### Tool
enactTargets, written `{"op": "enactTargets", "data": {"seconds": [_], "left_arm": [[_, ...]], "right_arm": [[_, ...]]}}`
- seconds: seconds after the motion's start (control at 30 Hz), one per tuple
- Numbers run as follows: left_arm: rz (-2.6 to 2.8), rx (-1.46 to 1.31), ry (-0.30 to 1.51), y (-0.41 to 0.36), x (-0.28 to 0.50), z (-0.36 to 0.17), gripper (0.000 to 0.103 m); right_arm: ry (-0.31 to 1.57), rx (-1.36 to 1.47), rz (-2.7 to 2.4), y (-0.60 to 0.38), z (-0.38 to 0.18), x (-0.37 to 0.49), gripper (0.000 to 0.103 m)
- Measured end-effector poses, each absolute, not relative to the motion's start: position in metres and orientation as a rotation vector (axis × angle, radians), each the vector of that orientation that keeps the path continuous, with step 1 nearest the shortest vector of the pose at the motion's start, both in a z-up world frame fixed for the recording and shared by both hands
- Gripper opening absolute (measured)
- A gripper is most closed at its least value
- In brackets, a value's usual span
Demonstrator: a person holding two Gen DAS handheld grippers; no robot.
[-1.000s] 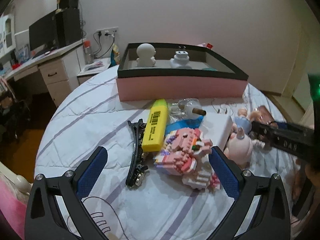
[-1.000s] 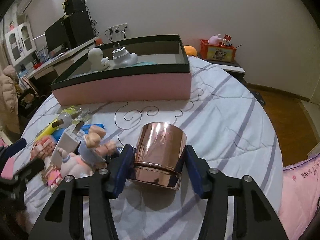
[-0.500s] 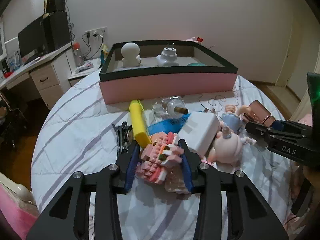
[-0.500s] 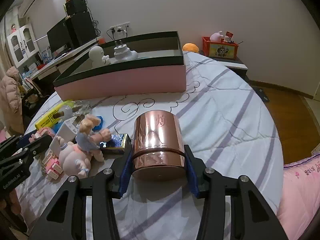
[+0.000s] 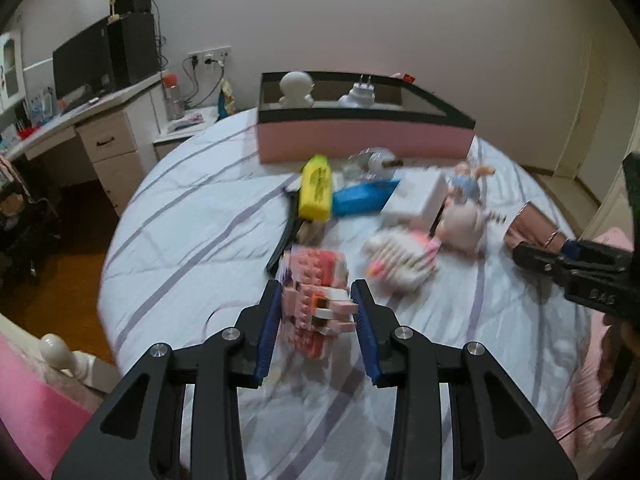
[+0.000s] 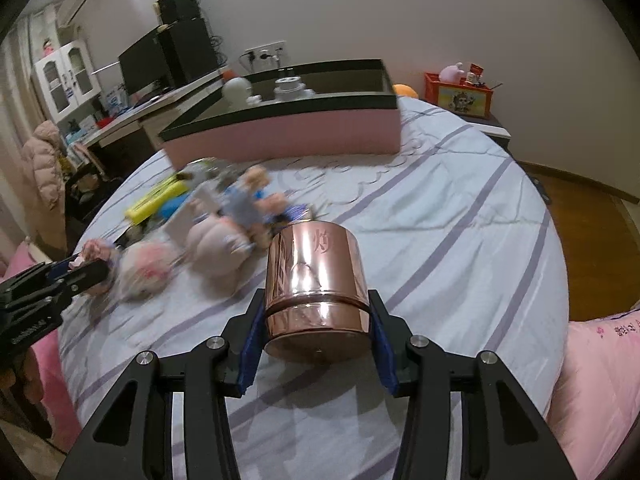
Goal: Organize rigid objects
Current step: 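Carry the copper cup and pink block figure over the pink box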
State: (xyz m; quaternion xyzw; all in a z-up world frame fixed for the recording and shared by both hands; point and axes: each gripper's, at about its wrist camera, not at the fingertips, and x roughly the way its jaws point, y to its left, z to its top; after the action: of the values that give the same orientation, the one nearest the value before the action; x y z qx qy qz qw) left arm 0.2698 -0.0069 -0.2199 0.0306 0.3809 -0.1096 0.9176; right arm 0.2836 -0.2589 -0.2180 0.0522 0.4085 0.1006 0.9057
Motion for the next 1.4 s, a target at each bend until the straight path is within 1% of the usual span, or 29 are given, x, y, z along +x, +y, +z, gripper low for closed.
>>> {"op": "enactTargets", "data": {"seconds": [0.17,0.3,0.33,0.37,0.4,0.43,0.73,0.87,1.07,1.2,1.4], "left_arm": [[-0.227,-0.003,0.819,0.004,0.268,-0.235,0.037],[-0.215,-0.034,0.804,0.006,0.273,-0.236,0.045],[-0.215,-0.037,0.801,0.006,0.274,-0.236,0.045],[-0.207,-0.025,0.797,0.004,0.275,-0.237,0.045],[-0.192,-0.005,0.793,0.002,0.276,-0.238,0.036],[-0.179,0.018,0.784,0.002,0.276,-0.239,0.029],[-0.219,0.004,0.781,0.003,0.274,-0.231,0.029],[-0.226,0.013,0.745,-0.004,0.273,-0.219,0.029],[-0.233,0.029,0.656,-0.024,0.275,-0.187,0.029],[-0.247,0.040,0.584,-0.038,0.273,-0.163,0.029],[-0.260,0.053,0.487,-0.055,0.269,-0.127,0.029]], "right_arm": [[0.852,0.081,0.241,-0.241,-0.219,0.271,0.048],[0.851,0.070,0.223,-0.235,-0.223,0.273,0.048],[0.848,0.069,0.220,-0.235,-0.223,0.273,0.048],[0.846,0.075,0.215,-0.234,-0.223,0.274,0.048],[0.849,0.076,0.214,-0.234,-0.223,0.275,0.048],[0.849,0.074,0.212,-0.233,-0.223,0.276,0.048],[0.833,0.056,0.170,-0.230,-0.226,0.279,0.049],[0.811,0.056,0.179,-0.231,-0.224,0.280,0.048],[0.700,0.085,0.180,-0.228,-0.197,0.269,0.048],[0.562,0.092,0.174,-0.221,-0.162,0.259,0.048],[0.431,0.068,0.151,-0.210,-0.120,0.254,0.048]]}}
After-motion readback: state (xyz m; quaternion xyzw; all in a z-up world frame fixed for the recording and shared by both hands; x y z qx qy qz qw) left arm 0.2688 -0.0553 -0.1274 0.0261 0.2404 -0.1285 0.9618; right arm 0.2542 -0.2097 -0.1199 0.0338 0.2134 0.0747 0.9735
